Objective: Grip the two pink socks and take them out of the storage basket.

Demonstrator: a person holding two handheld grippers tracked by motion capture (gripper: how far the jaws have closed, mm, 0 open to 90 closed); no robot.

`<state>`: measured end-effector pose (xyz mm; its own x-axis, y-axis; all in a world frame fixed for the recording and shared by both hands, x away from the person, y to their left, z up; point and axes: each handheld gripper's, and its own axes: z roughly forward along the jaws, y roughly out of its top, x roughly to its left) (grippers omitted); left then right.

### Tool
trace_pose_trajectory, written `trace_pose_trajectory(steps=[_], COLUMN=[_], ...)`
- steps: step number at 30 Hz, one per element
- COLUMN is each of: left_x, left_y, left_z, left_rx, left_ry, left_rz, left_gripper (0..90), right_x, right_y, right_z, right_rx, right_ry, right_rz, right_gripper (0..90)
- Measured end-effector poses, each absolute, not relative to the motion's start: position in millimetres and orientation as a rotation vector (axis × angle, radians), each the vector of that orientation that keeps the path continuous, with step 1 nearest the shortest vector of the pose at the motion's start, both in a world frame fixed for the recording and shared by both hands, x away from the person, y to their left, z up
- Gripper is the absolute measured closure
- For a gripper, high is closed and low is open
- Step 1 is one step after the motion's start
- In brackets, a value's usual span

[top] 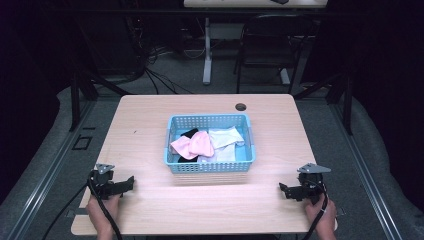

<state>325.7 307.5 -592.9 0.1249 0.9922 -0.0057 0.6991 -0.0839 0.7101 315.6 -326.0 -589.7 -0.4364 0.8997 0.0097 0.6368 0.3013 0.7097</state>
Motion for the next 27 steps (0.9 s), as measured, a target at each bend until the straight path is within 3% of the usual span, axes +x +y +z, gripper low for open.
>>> trace_pose_trajectory(steps=[20, 27], left_x=[324.2, 326.9], left_y=[304.5, 305.8], left_z=[-592.5, -583.7], left_rx=[1.841, 1.893], left_ry=[1.637, 1.603], left_rz=[0.703, 0.635], left_gripper=[0.9, 0.4], right_x=[315.8, 315.8], right_y=[-326.0, -326.0], right_z=[-589.6, -589.6], right_rx=[1.373, 1.373], right_ry=[2.186, 2.185], right_rz=[0.915, 0.915], right_gripper=[0.0, 0.0])
